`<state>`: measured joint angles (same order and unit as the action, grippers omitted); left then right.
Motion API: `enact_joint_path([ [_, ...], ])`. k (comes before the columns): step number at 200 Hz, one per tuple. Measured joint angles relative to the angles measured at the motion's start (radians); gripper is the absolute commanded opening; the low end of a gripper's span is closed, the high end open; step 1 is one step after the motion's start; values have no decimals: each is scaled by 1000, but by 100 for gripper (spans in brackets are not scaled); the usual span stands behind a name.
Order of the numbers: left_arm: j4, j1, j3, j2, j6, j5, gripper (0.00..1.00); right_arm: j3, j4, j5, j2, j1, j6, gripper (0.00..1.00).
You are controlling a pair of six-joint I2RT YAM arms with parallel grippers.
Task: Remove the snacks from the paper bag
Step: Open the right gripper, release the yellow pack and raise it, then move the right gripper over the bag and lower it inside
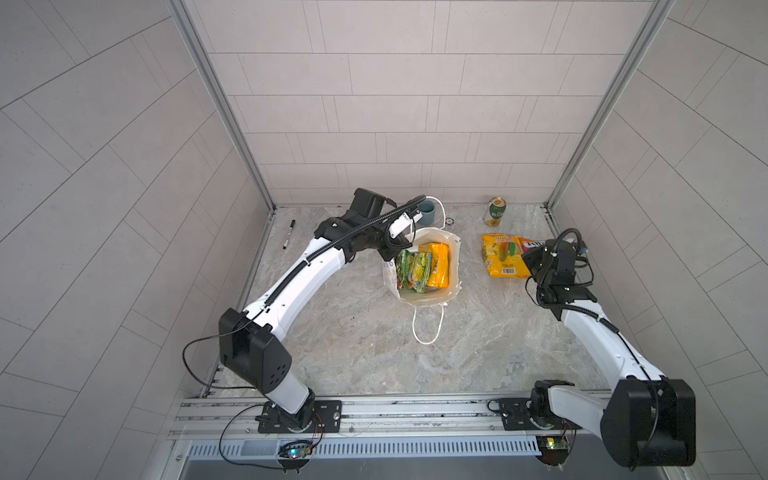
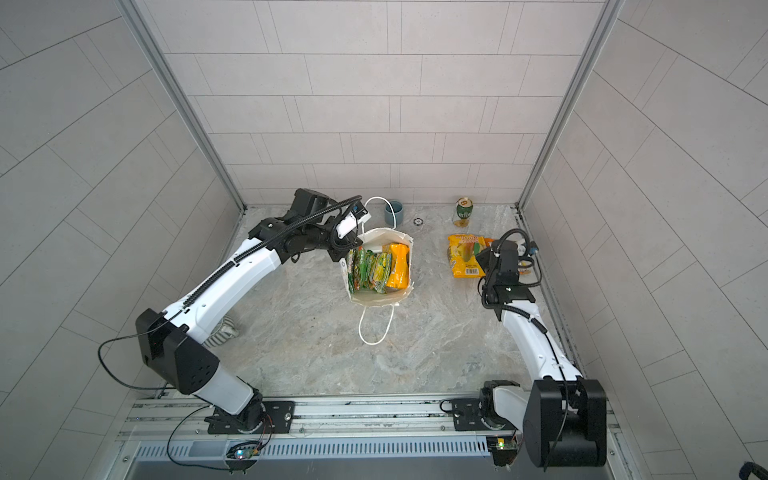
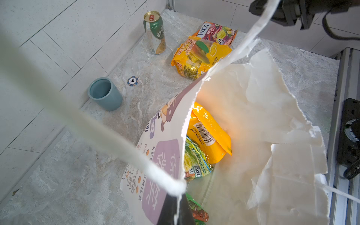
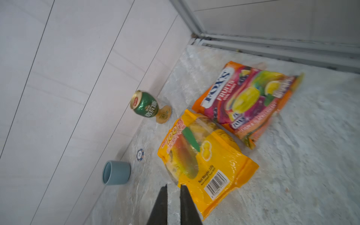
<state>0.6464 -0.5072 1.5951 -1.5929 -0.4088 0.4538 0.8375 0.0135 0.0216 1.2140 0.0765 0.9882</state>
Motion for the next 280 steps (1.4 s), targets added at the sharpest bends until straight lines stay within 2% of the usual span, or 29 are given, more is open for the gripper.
enact_joint_path([
  [22,1,0,0,0,3,6,0,175,53,157,179,18,-111,5],
  [41,1,0,0,0,8,8,0,274,123,236,311,17,-188,8],
  [82,2,0,0,0,9,8,0,371,221,315,513,21,-289,9],
  [127,2,0,0,0,8,6,0,400,237,353,637,29,-309,11],
  [177,2,0,0,0,8,6,0,343,216,328,635,29,-311,13],
  [220,2,0,0,0,1,7,0,371,311,327,567,28,-323,24],
  [255,7,0,0,0,-7,13,0,489,447,314,375,-23,-351,27],
  [280,14,0,0,0,-16,21,0,518,464,267,156,-185,-361,28],
])
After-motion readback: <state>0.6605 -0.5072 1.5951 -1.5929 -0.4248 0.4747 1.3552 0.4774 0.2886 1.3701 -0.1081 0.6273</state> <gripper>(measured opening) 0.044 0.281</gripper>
